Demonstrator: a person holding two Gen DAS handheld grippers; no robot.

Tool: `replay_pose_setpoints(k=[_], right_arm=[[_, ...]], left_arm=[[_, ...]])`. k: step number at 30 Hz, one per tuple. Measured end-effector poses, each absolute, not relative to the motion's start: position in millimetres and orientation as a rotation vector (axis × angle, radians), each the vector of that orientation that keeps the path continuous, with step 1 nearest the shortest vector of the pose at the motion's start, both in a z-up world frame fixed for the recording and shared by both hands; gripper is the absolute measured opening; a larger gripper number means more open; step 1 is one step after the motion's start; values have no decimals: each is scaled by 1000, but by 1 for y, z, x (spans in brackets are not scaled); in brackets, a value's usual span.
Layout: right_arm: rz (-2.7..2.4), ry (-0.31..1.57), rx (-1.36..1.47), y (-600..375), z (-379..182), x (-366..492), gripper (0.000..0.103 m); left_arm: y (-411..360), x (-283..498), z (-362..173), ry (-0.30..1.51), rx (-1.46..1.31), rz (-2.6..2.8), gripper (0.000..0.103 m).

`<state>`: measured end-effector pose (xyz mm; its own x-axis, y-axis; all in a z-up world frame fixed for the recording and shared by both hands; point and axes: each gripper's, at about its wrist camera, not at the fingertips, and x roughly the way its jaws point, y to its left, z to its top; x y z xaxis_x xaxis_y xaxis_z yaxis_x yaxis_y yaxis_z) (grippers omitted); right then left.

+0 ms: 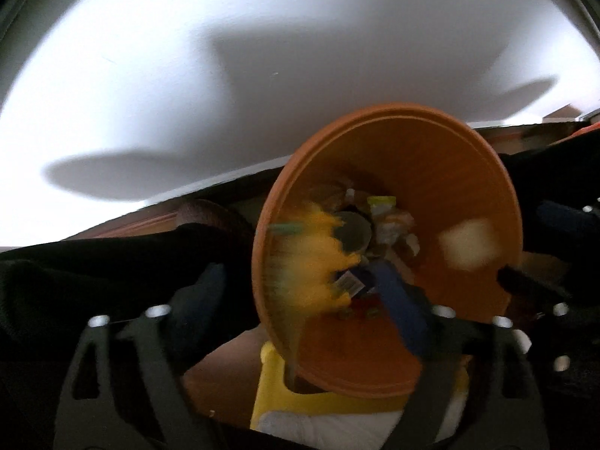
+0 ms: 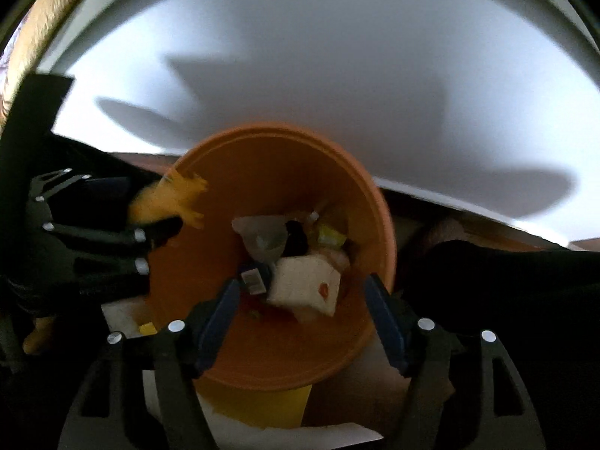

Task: Collect trash

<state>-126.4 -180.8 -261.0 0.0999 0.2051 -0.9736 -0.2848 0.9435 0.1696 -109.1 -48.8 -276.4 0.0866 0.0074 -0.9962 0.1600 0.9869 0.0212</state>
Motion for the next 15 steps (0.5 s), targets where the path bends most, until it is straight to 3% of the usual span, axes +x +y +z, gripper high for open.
replay_pose_setpoints(k=[8,12,15], right_arm=[[318,1374,-15,-190,-238,-129,71],[290,1247,-27,-205,-194,-145,72],[272,1089,-17,-216,-140,-150,83]], left_arm=[[-59,-118,-257,1428,122,-169,86],[-55,-128,-215,1316,113,-214,86],[-49,-140,-157,1129,130,-216,86]])
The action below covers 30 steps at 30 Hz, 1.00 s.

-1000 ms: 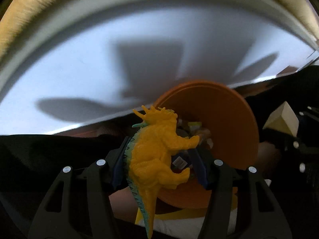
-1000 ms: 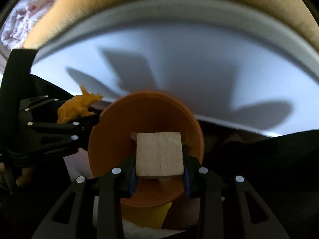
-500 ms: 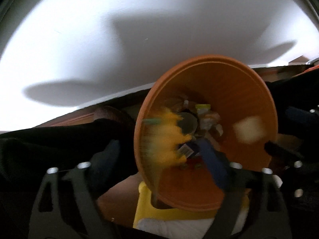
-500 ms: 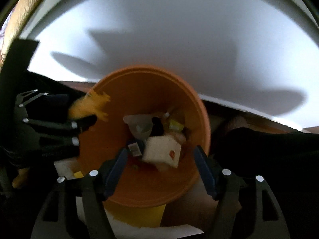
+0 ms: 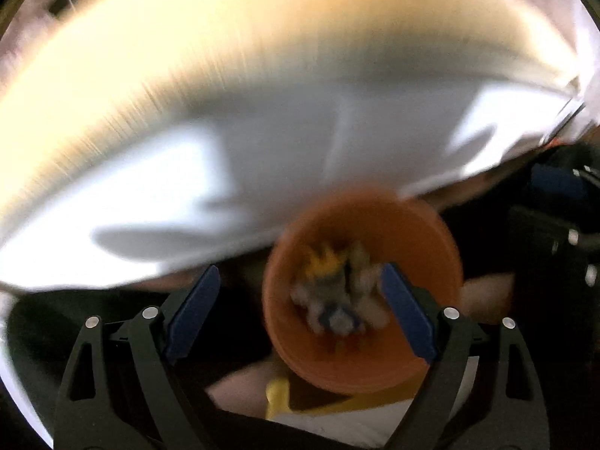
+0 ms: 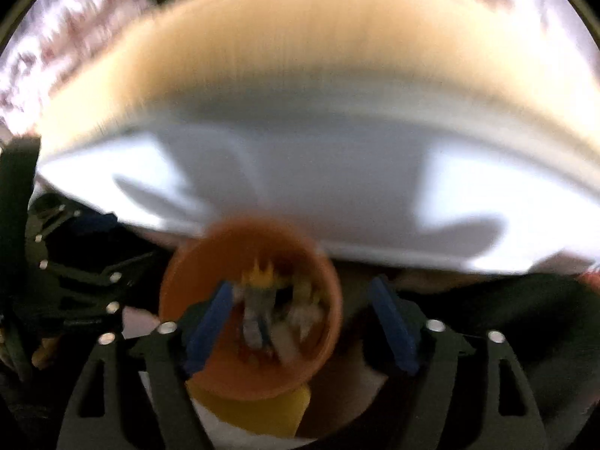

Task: Collect trash

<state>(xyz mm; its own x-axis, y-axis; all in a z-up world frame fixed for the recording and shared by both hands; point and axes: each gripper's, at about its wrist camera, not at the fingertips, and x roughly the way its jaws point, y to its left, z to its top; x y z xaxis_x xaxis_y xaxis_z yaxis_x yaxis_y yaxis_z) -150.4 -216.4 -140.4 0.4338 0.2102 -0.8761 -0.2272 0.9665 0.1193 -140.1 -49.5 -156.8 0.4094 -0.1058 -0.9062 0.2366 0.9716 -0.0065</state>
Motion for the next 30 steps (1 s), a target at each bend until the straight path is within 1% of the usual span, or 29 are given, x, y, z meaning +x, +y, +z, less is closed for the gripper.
replay_pose_setpoints(k=[1,2,3,4,7,11,14,21,25,30], right_arm=[[254,988,-10,-223,-111,-151,88],[242,922,-9,-226,-92,-149,90],[228,840,-5,-231,-65,-145,94],[219,799,-1,-234,-53,-142,98],[150,609,10,-239,-1,-117,97],[52,487,-37,-235,22,-78,98],[7,455,-80,-222,28,-53,98],[-53,423,-117,-207,0,-1,98],[-42,485,-93,-198,-20,32,98],[-38,538,-46,-200,-40,49,98]], left_arm=[[-46,-143,-130,1045,127,-214,86],[-43,-142,-110,979,126,-205,88],[-42,-141,-90,910,128,-189,92],[-38,-138,-65,817,130,-157,92],[-31,-117,-19,656,128,-77,93],[-25,-77,7,592,118,-11,93],[-20,-53,7,579,105,13,93],[-20,2,-11,587,73,19,93],[-13,41,-32,659,20,31,93],[-3,63,-55,716,-34,53,93]])
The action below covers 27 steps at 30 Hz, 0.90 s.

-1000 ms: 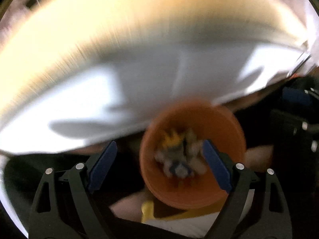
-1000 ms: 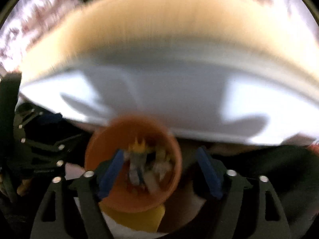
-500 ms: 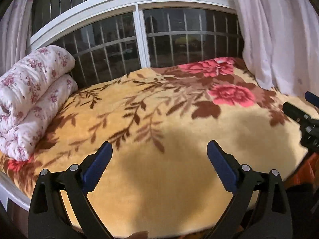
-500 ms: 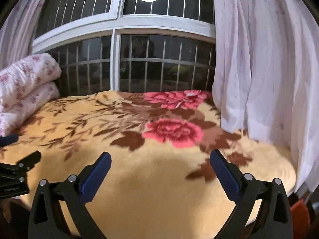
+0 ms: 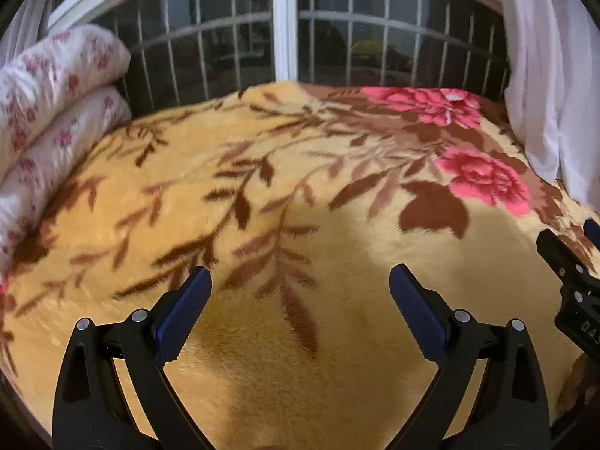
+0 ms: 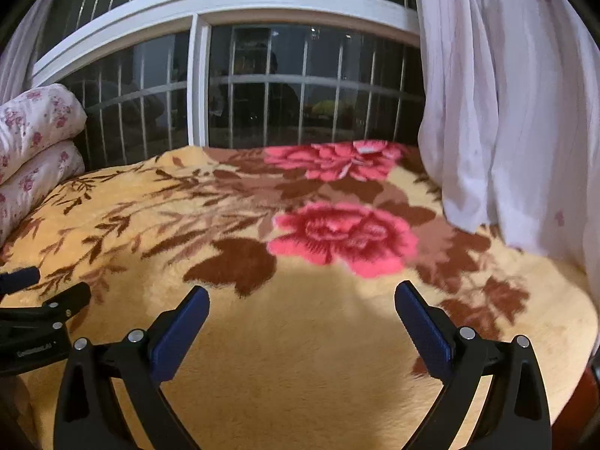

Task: Collect trash

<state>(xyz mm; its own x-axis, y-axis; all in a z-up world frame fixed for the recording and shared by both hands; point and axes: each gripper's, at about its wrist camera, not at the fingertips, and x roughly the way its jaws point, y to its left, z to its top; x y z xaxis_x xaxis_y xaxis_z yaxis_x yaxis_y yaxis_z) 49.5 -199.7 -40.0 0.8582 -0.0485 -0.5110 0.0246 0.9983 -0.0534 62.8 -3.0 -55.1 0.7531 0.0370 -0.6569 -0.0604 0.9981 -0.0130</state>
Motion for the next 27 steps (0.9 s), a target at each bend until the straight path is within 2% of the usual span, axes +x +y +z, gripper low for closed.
replay_pose_setpoints(k=[9,27], right_arm=[[-42,594,-17,-204,-59,60,98],[-47,605,-19,-204,-61,60,98]], left_arm=[[-2,67,-65,743,-48,58,93],[-2,68,-67,749,-49,57,93]])
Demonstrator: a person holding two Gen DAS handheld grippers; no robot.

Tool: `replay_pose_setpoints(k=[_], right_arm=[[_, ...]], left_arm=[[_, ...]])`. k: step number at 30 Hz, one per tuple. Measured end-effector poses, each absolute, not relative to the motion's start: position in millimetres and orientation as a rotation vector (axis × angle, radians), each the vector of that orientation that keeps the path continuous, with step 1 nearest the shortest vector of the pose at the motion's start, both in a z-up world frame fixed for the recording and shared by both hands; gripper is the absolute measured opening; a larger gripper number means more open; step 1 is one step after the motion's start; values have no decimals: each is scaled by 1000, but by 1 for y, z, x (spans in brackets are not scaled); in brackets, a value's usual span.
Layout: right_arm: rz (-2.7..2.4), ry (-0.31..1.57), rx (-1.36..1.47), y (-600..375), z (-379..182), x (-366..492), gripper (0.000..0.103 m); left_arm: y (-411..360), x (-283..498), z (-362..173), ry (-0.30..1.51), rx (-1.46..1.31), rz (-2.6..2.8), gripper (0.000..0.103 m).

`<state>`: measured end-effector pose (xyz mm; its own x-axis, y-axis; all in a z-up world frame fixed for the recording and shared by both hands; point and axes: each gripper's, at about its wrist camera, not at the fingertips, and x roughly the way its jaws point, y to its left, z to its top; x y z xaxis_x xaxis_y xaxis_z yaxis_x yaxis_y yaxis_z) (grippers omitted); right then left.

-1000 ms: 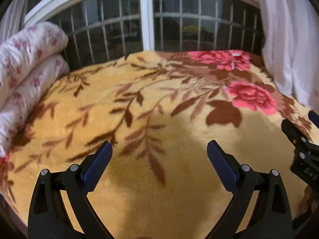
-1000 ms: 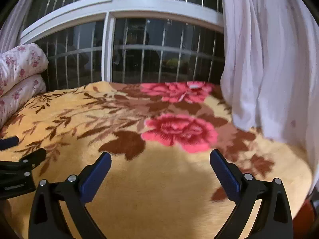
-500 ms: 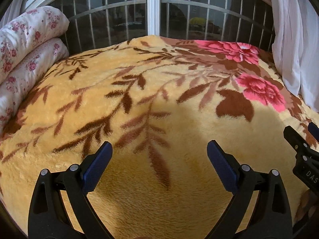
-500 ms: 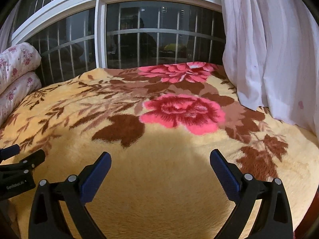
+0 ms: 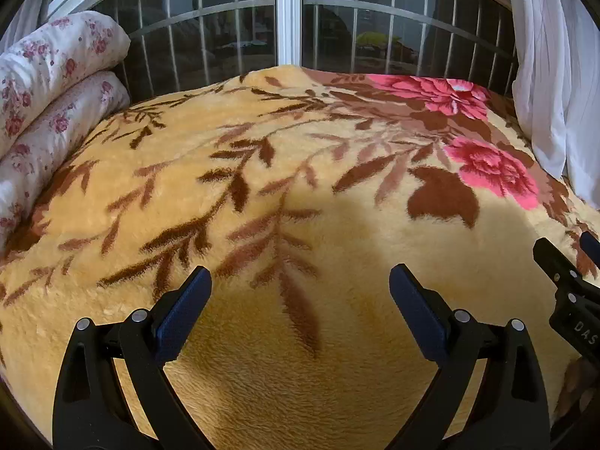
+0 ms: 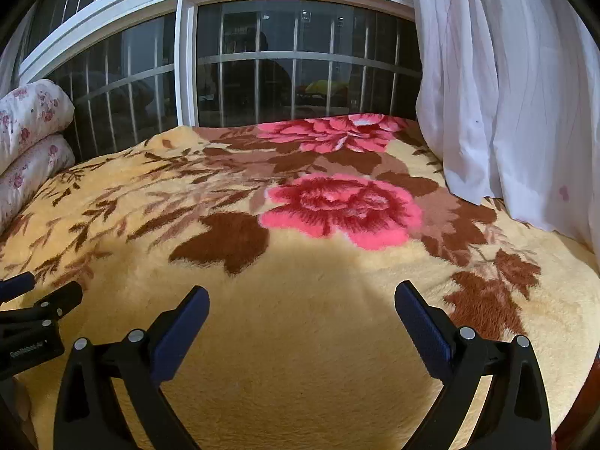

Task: Collect trash

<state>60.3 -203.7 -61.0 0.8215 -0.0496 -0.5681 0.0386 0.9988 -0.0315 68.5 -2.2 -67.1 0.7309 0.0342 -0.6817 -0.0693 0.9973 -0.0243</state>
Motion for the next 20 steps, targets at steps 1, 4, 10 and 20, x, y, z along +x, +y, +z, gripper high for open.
replay_pose_setpoints(k=[1,4,10,20], right_arm=[[-49,607,-18,-204,-61,60,98],[-56,611,-15,-205,-63,59,98],[-60,621,-16,-207,-66,60,98],[-61,633,-5,-207,-68,61,98]], left_arm=[[-2,69,-68,750,-52,56,93],[0,69,-68,750,-61,54,93],[3,67,-67,733,-71,46,93],[6,68,-70,760,-93,50,93]])
